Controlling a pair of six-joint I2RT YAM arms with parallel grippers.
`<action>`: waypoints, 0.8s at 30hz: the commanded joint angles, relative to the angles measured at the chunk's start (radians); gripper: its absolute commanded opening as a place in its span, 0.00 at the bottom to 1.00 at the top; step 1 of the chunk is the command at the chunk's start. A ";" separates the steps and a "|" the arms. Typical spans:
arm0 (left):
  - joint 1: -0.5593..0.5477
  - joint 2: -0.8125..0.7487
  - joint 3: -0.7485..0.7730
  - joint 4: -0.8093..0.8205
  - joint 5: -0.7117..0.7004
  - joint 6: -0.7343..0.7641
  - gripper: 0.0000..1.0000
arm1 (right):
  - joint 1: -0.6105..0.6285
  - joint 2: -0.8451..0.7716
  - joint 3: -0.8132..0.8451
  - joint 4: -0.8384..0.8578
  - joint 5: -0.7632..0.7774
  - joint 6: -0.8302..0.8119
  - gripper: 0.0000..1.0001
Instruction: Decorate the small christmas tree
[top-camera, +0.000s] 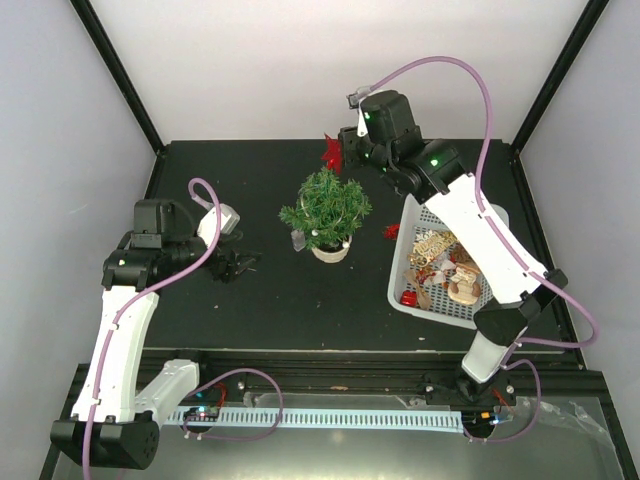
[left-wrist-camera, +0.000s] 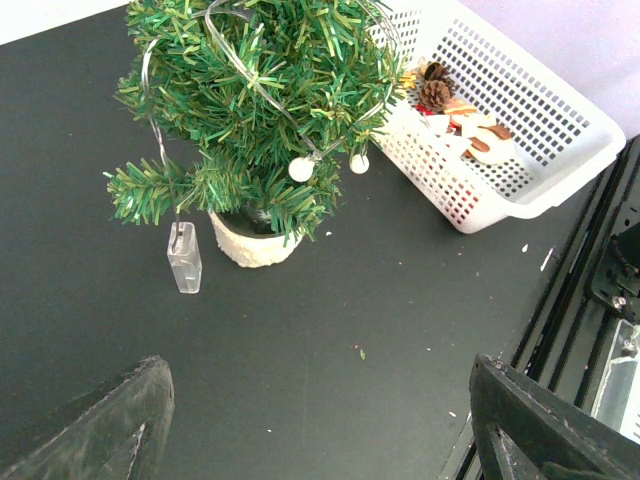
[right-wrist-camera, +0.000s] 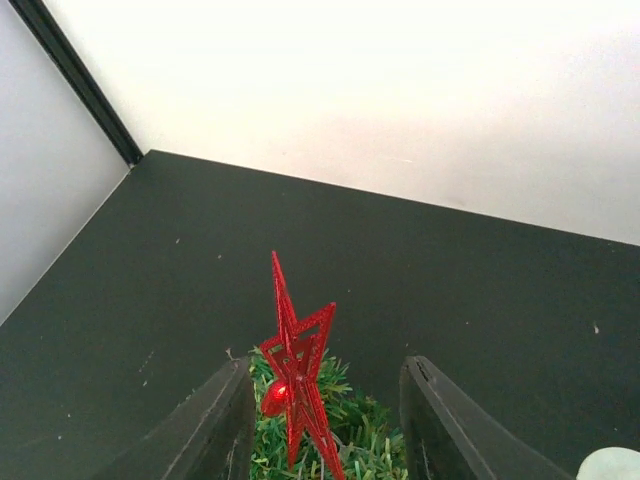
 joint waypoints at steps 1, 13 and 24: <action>-0.005 -0.018 0.001 0.016 0.001 -0.012 0.81 | -0.003 0.000 0.040 -0.039 0.050 0.007 0.43; -0.004 -0.027 -0.002 0.012 0.004 -0.005 0.82 | -0.059 0.051 0.030 0.001 -0.084 0.053 0.47; -0.005 -0.030 -0.007 0.012 0.008 0.000 0.82 | -0.064 0.090 0.018 0.040 -0.172 0.050 0.47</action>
